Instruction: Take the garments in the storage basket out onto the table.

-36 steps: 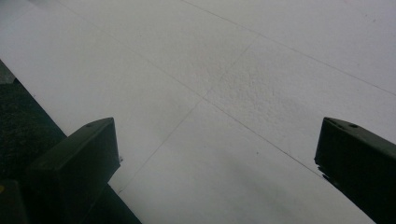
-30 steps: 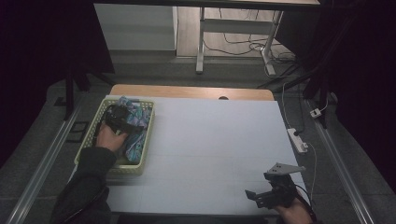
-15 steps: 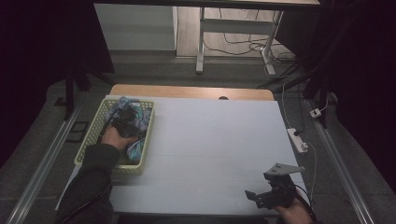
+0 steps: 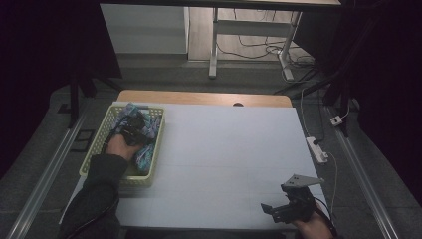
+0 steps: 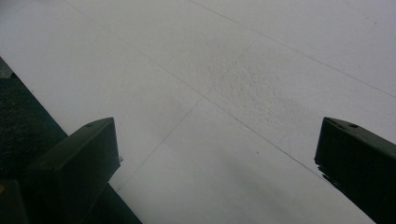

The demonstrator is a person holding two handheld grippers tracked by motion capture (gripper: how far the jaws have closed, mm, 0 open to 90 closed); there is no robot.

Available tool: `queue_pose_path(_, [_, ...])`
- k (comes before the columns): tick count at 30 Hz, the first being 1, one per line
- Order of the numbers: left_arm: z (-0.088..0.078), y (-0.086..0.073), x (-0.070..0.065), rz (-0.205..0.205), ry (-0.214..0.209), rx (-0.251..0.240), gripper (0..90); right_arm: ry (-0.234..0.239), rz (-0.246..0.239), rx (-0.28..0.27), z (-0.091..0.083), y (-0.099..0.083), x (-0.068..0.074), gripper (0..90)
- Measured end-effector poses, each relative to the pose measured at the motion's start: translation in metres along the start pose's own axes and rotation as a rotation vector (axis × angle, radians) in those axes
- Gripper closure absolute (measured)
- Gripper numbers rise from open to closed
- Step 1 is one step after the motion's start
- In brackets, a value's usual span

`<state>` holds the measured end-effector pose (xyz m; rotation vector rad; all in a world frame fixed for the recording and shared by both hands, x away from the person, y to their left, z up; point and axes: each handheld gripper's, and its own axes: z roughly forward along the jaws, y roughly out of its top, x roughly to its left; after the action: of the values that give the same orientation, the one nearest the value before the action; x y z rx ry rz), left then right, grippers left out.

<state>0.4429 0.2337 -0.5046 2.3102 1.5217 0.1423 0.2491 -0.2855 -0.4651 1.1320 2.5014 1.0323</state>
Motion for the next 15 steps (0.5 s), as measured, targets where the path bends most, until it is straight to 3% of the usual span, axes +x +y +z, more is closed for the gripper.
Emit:
queue_pose_path(3, [-0.01, -0.002, 0.005, -0.058, -0.028, -0.051, 75.8, 0.001, -0.002, -0.004, 0.0, 0.0, 0.0, 0.0])
queue_pose_path(6, [-0.019, -0.005, 0.009, -0.075, -0.059, -0.094, 75.9, 0.0, -0.009, -0.005, -0.001, 0.0, 0.001, 0.0])
queue_pose_path(15, [-0.062, -0.011, 0.009, -0.073, -0.067, -0.243, 76.4, 0.0, -0.011, -0.011, -0.001, 0.0, 0.001, 0.0])
